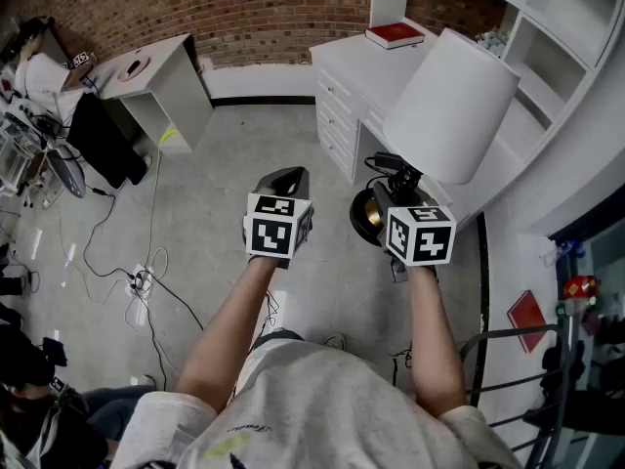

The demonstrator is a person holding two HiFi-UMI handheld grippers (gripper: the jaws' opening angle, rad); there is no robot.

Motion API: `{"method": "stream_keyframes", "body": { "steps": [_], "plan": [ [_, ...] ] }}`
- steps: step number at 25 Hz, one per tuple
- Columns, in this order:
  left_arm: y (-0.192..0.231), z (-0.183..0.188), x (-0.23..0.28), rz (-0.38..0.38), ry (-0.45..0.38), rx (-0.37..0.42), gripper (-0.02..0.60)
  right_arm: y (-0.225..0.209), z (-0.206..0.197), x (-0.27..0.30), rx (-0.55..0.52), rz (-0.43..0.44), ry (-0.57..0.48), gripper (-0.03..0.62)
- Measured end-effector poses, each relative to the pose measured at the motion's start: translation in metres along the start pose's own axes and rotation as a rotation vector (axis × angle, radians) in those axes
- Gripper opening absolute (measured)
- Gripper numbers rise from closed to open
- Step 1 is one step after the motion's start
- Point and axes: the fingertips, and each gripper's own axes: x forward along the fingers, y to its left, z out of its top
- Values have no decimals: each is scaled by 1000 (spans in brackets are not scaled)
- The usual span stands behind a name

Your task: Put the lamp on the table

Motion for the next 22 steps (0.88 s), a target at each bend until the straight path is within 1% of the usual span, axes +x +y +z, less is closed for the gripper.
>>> {"method": "stream_keyframes", "body": {
  "steps": [11,17,22],
  "plan": [
    [3,1,15,3,12,-9,-9,-9,-2,12,-10,12,25,104],
    [22,5,34,4,17,-11,-9,-11,2,38,-7,15,35,104],
    [43,10,64,-10,20,-14,-9,-16,9,70,-4,10,43,104]
  ]
}}
